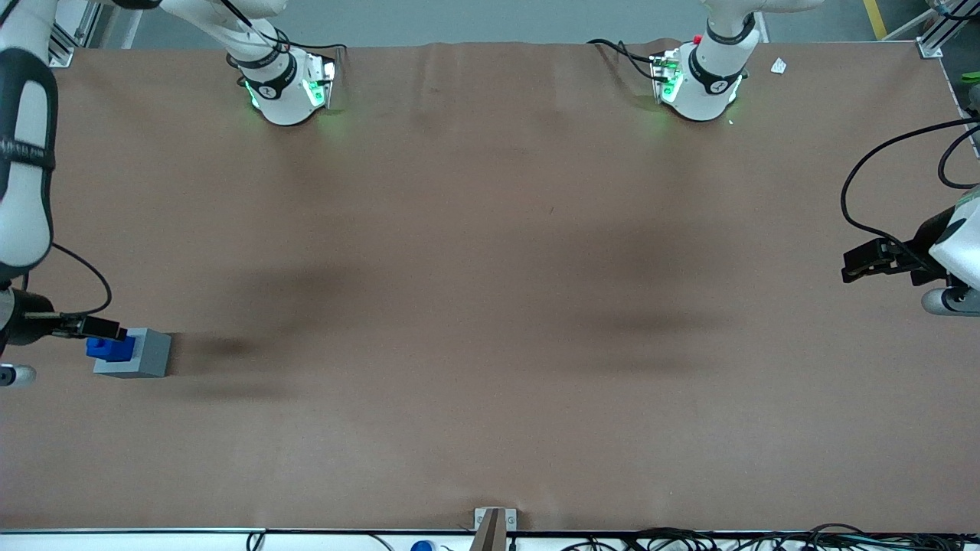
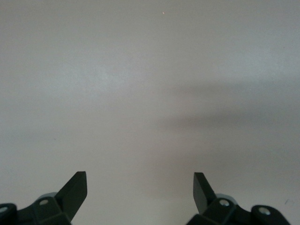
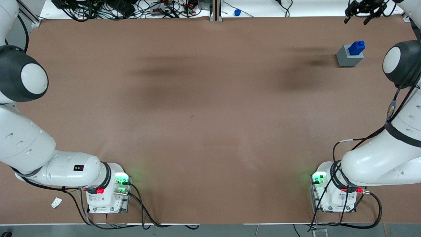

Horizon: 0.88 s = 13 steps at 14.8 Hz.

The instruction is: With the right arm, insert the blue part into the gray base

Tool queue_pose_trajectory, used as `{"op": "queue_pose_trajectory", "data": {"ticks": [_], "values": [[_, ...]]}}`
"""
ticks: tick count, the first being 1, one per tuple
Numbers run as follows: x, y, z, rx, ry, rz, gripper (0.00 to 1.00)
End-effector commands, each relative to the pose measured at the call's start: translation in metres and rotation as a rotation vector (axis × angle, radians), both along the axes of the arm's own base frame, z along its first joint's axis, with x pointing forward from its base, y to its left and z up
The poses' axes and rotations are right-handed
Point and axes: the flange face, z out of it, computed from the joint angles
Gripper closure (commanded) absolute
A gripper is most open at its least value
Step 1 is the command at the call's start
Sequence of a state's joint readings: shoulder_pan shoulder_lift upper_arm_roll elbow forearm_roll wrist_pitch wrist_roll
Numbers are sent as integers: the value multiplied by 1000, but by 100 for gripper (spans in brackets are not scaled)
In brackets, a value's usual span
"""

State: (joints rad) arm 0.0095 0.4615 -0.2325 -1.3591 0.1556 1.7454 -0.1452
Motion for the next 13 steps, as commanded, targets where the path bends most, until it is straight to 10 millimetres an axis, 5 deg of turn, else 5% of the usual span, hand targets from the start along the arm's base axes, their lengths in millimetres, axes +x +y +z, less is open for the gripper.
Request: {"op": "queue_pose_trajectory", "data": {"ticks": [1,6,9,13], "values": [[-25,31,46,25,8,-17,0],[-59,72,110,48,-28,49,0],[-70,90,126,40,-30,83,0],[-90,87,144,25,-38,87,0]]}}
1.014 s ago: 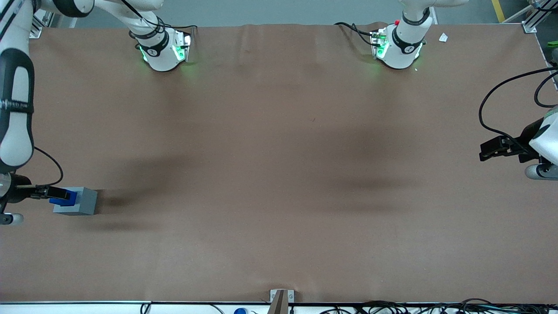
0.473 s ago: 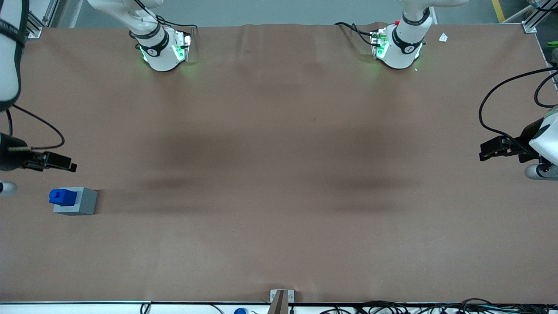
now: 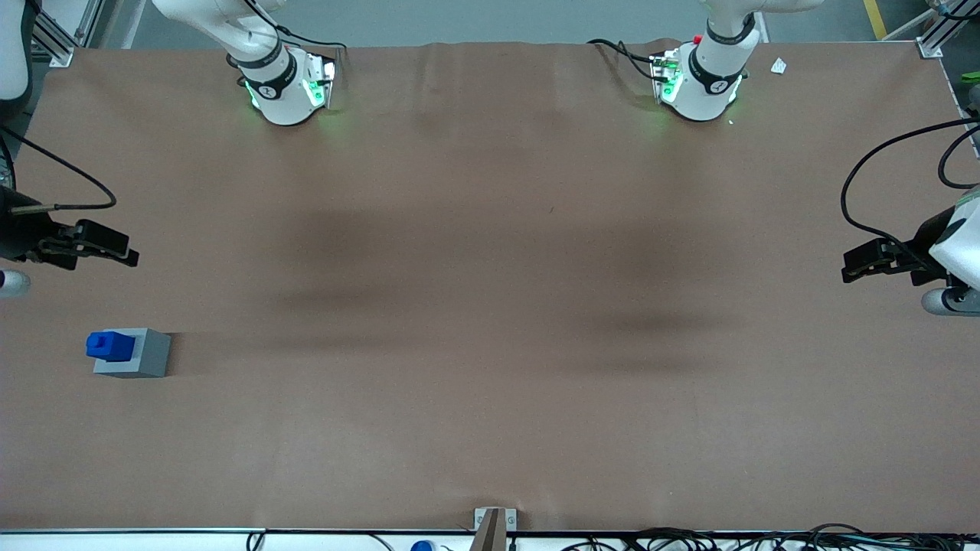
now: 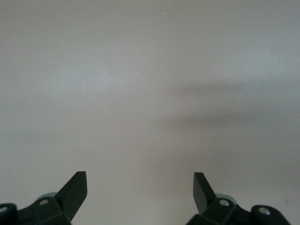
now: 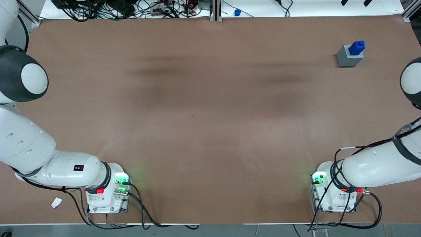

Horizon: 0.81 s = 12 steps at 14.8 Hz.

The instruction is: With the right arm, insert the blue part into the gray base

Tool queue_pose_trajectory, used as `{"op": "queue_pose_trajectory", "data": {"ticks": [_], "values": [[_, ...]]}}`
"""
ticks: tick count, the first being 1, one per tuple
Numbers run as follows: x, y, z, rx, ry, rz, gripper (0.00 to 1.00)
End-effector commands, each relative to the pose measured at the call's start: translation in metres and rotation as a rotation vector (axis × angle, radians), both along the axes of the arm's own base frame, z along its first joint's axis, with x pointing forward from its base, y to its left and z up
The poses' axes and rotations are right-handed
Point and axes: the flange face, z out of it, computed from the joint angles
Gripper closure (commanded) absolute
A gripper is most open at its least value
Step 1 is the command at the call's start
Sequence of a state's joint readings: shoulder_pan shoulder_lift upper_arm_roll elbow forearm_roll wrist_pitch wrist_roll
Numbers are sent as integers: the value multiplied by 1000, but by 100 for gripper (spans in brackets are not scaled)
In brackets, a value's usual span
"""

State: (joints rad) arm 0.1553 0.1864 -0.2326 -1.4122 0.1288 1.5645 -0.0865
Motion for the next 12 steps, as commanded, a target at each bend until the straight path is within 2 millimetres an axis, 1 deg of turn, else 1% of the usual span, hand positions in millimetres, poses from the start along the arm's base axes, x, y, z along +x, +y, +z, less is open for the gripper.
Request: {"op": "queue_pose_trajectory", "data": {"ticks": [1,4,6,9,10,12], "values": [[-28,-5,12,-2,-7,-14,0],[-42,-6,27,-35,-19,-4,0],[-51,8,35,-42,-17,2,0],[-66,32,46,-134,-10,44,0],[-73,34,49,-140,-19,44,0],[-80,28,52,-139,-15,32,0]]}}
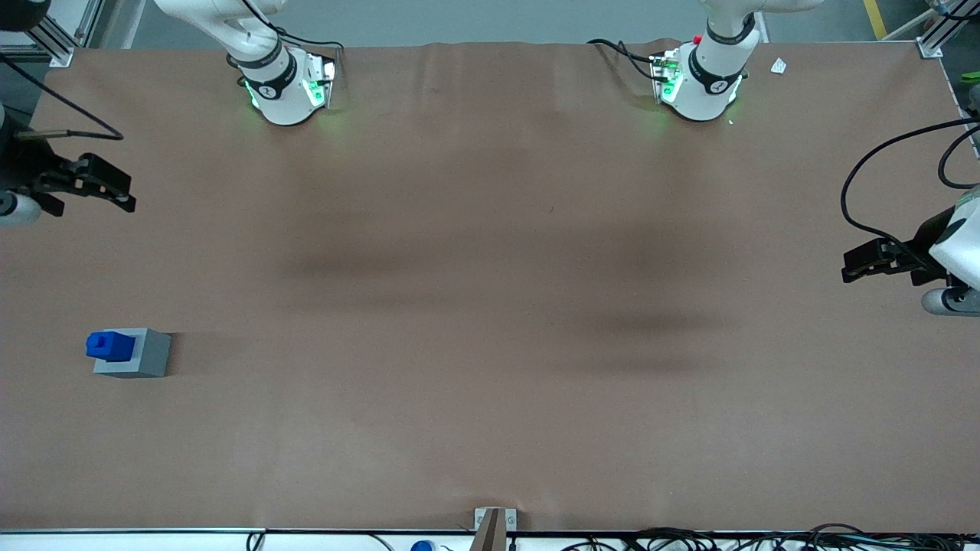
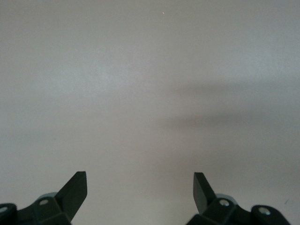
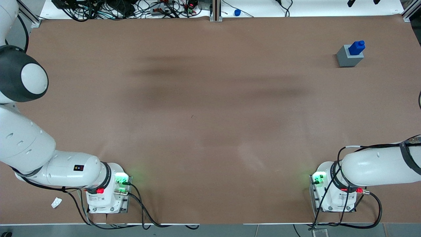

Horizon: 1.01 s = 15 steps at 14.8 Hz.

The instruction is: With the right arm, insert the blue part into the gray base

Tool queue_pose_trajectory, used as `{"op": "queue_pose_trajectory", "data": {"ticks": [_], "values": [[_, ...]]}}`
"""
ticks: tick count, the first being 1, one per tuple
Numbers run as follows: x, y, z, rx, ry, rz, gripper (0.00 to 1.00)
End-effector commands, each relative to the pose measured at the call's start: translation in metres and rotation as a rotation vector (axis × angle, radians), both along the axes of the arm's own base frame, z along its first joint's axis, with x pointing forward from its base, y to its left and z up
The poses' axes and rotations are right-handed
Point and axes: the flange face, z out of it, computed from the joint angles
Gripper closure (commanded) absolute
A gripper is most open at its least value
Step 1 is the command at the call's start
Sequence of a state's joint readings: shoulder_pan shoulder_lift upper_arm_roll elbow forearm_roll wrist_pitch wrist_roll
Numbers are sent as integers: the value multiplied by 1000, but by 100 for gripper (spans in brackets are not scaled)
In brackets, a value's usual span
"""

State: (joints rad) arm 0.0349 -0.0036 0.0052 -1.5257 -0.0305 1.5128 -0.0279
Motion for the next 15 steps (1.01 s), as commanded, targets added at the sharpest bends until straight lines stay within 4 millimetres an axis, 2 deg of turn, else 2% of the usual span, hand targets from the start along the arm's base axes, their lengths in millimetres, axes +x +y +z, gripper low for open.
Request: {"op": "queue_pose_trajectory", "data": {"ticks": [1,3,7,15], "values": [[-20,-16,4,-15,-2,-32,0],[-27,-18,9,-10,-14,-36,0],[-28,-40,12,21,-17,-38,0],[-26,-42,24,69,-45,-44,0]]}}
